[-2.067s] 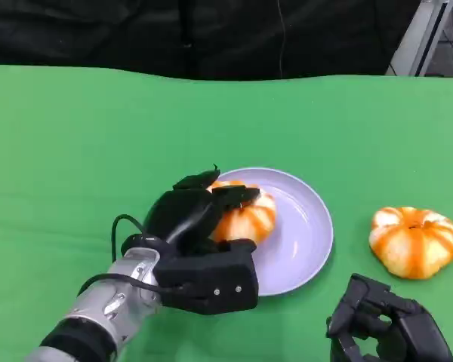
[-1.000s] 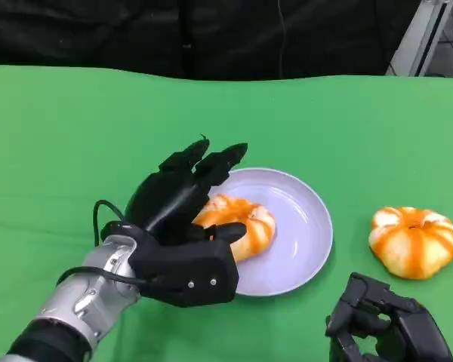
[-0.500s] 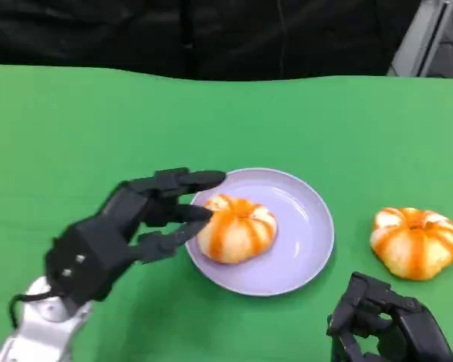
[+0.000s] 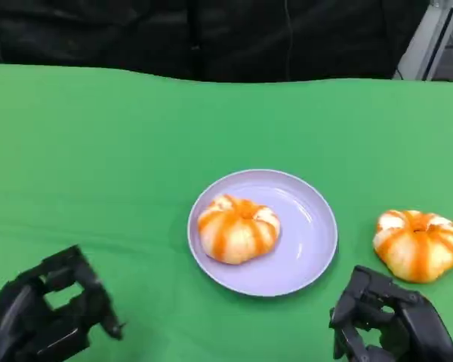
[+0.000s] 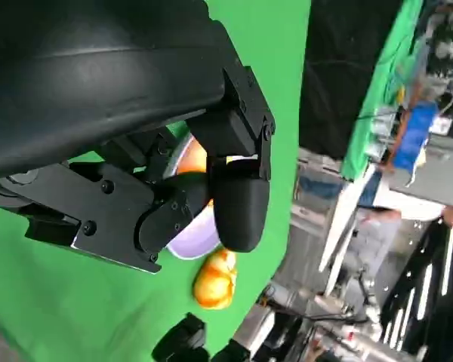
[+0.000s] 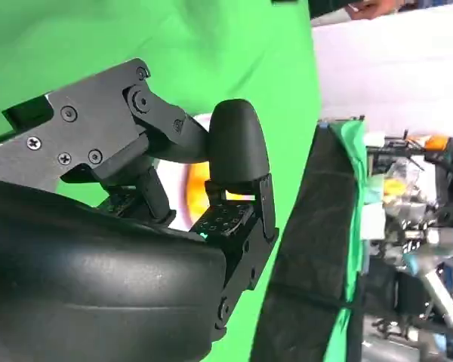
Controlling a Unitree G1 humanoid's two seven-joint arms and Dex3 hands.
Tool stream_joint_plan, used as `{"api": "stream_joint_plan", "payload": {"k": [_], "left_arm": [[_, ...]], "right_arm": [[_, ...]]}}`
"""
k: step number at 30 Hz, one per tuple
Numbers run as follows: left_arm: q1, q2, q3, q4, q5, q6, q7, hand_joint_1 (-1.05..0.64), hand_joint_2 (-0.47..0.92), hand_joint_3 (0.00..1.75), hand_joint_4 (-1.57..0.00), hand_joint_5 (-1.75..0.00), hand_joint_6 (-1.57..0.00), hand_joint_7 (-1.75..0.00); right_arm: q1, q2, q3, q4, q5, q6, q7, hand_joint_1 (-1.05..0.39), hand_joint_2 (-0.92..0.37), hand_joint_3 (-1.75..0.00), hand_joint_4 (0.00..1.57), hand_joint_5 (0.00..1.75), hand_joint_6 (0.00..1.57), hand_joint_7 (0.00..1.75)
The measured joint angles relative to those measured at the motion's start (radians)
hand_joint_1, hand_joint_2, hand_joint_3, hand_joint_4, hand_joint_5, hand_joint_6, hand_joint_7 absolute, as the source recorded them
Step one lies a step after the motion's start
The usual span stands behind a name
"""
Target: Grasp the bread from the table and place it into the plate.
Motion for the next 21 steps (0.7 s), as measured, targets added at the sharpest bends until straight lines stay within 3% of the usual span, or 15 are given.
{"api": "stream_joint_plan", "payload": {"k": [10,21], "left_arm": [[0.018,-0.011,0.061,0.079,-0.045,0.003,-0.187,-0.13,0.65,1.00,-0.86,-1.75,-0.79,-1.66],[0.016,-0.031,0.092,0.102,-0.049,0.003,-0.225,-0.10,0.65,1.01,-0.84,-1.75,-0.79,-1.64]], "right_arm": [[0.006,-0.001,-0.007,0.003,0.002,0.000,0.009,-0.14,-0.67,-1.01,0.78,1.75,0.74,1.51],[0.004,-0.001,-0.014,0.007,0.004,-0.003,0.019,-0.14,-0.67,-1.01,0.79,1.75,0.75,1.52]]}}
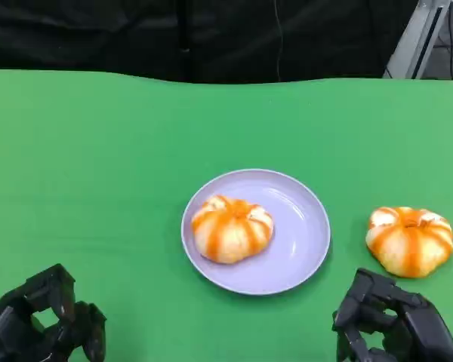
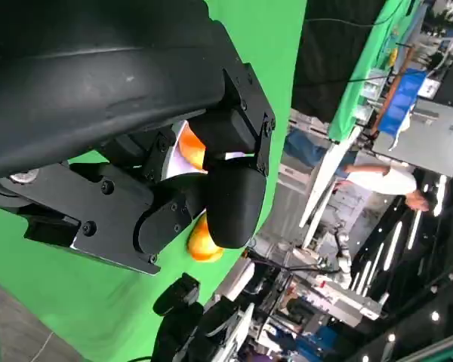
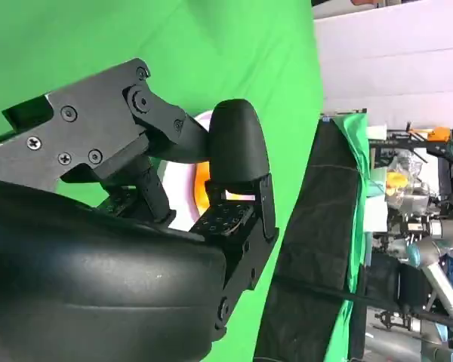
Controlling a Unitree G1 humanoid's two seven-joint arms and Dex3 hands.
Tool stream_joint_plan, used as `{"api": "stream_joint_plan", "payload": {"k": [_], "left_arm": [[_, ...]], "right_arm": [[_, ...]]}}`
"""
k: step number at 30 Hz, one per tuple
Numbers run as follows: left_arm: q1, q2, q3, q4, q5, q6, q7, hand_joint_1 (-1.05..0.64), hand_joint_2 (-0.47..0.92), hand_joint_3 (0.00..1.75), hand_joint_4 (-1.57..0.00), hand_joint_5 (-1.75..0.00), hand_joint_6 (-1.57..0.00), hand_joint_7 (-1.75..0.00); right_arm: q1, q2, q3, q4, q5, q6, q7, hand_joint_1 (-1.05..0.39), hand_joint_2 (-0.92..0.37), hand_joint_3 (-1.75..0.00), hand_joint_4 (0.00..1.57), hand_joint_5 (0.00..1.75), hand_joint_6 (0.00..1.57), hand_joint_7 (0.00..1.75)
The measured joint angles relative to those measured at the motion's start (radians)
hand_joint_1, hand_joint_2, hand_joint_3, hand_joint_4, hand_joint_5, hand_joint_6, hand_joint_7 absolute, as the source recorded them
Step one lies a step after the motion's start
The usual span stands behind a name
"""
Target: Grasp the bread from the table and place it into the plate.
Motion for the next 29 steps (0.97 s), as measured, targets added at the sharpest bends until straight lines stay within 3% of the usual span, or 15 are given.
{"api": "stream_joint_plan", "payload": {"k": [29], "left_arm": [[-0.019,-0.039,0.016,0.000,0.061,0.035,0.083,-0.05,0.62,1.09,-0.83,-1.75,-0.77,-1.62]], "right_arm": [[0.000,0.000,-0.001,0.019,0.018,-0.031,0.033,-0.14,-0.66,-1.03,0.79,1.75,0.74,1.51]]}}
